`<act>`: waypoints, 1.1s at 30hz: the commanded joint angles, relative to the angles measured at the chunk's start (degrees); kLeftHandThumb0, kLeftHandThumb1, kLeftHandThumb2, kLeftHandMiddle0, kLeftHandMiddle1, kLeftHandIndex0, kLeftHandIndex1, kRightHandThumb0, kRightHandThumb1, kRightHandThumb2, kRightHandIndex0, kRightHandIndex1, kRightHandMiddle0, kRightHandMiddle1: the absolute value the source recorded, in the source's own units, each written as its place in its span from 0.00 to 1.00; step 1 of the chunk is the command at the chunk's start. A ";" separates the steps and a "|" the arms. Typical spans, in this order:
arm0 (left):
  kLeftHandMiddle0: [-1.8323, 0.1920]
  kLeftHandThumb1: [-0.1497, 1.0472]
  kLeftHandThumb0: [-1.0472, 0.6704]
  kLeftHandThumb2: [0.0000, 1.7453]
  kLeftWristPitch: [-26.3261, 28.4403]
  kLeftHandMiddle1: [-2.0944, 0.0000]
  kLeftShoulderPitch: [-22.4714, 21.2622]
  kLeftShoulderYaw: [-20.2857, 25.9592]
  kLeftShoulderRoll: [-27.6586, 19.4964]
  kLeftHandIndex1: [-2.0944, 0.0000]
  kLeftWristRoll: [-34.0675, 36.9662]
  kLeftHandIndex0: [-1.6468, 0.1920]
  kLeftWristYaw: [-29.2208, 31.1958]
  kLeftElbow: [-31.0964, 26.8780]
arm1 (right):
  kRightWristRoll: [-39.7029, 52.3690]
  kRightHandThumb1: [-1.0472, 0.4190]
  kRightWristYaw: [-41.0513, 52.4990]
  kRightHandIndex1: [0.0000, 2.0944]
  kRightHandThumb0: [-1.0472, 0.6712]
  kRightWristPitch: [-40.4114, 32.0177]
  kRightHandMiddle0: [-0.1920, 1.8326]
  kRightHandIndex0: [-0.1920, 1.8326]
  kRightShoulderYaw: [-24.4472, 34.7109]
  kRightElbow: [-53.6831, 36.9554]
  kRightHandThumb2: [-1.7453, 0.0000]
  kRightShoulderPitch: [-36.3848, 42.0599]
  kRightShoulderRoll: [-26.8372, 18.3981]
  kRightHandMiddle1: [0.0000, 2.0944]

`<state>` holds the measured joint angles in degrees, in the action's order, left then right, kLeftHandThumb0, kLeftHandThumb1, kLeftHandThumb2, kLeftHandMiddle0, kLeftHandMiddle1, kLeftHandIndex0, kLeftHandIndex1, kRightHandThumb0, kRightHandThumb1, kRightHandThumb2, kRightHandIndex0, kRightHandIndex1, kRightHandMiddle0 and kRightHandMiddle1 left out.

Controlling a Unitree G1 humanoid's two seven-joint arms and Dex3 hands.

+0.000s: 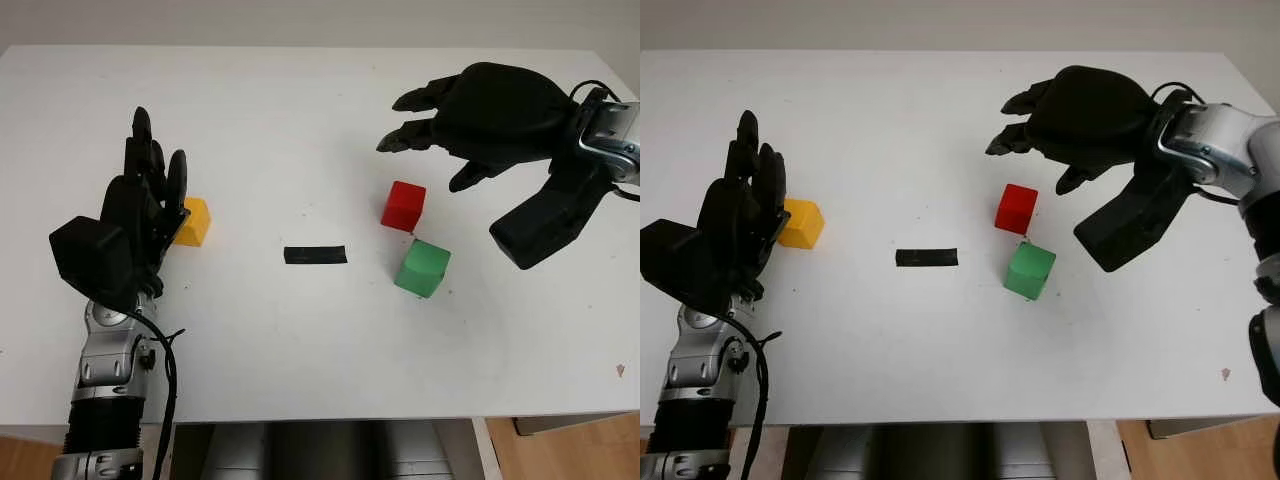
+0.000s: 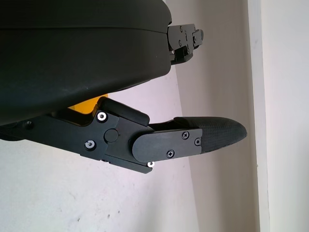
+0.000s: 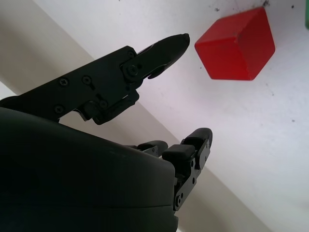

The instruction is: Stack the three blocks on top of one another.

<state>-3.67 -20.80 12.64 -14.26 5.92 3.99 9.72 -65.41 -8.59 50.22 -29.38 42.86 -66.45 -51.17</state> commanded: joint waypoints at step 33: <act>0.99 1.00 0.19 0.30 0.12 0.97 0.87 0.77 -0.56 0.98 0.39 0.98 0.42 -2.28 | -4.53 0.17 -14.36 0.03 0.33 -2.86 0.39 0.27 -11.64 12.19 0.97 -1.21 5.22 0.06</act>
<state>-3.33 -20.60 13.16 -14.47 6.26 4.36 8.53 -69.64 -22.33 47.72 -40.48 54.54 -66.51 -45.88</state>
